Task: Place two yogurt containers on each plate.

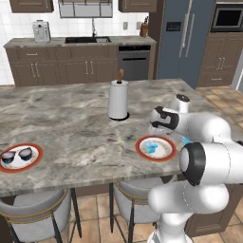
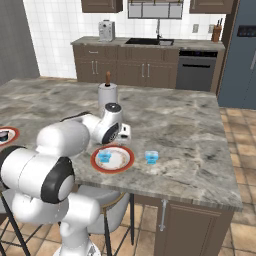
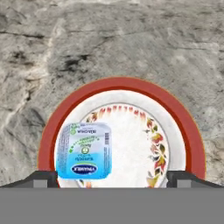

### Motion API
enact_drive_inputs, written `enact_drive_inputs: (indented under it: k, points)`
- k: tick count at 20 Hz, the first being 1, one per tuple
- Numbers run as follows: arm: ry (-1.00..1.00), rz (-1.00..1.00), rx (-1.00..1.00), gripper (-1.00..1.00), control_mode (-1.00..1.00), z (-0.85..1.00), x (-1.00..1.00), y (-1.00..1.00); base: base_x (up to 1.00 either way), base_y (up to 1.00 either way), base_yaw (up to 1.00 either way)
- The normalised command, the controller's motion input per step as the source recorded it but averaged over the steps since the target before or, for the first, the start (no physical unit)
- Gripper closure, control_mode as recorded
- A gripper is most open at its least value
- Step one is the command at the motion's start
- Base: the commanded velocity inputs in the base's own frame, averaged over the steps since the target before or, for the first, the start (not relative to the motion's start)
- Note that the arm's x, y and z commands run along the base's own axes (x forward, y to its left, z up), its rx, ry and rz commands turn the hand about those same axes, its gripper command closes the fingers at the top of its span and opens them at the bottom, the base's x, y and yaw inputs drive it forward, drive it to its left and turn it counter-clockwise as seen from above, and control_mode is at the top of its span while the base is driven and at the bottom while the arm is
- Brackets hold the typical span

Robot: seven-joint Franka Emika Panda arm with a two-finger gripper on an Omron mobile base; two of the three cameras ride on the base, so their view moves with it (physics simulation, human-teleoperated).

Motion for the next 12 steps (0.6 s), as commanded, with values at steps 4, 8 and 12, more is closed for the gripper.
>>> enact_drive_inputs:
  k: [4, 8, 12]
  points:
    - [0.28, -0.01, -0.09, -1.00, -1.00, 0.16, 0.21, -0.96, 0.00, 0.00, 0.00]
    - [0.30, -0.01, -0.02, -1.00, -1.00, -0.18, 0.21, -0.99, 0.00, 0.00, 0.00]
    - [0.13, 0.00, 0.01, -1.00, -1.00, -0.38, 0.00, -0.68, 0.00, 0.00, 0.00]
